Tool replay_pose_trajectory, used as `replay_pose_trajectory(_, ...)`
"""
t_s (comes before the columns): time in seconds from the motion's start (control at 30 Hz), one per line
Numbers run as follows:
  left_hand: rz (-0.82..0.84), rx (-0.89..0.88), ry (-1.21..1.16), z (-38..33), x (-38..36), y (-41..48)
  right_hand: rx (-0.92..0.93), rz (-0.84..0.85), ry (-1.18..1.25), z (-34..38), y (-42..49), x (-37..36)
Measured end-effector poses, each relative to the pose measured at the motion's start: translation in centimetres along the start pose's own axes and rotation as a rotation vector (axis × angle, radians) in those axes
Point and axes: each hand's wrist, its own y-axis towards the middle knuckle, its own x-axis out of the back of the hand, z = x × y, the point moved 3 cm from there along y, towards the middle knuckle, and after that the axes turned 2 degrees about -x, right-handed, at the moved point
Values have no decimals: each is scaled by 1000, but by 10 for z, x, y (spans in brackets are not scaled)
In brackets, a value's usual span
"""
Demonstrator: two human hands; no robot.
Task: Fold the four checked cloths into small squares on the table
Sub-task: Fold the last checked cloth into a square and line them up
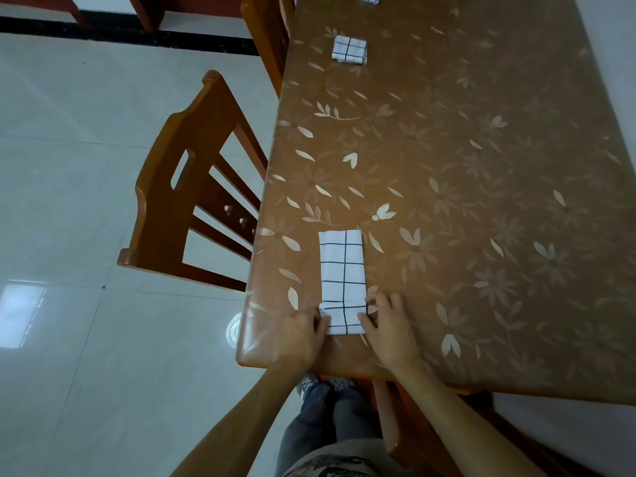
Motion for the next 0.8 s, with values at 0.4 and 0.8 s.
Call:
replay_pose_trajectory(0.4,-243,-218,62,-3,-3,0,630,11,-397,-4,-1,-5)
replay_pose_trajectory(0.8,-43,-329,-85,-22,17,41,281,141,32,13,41,17)
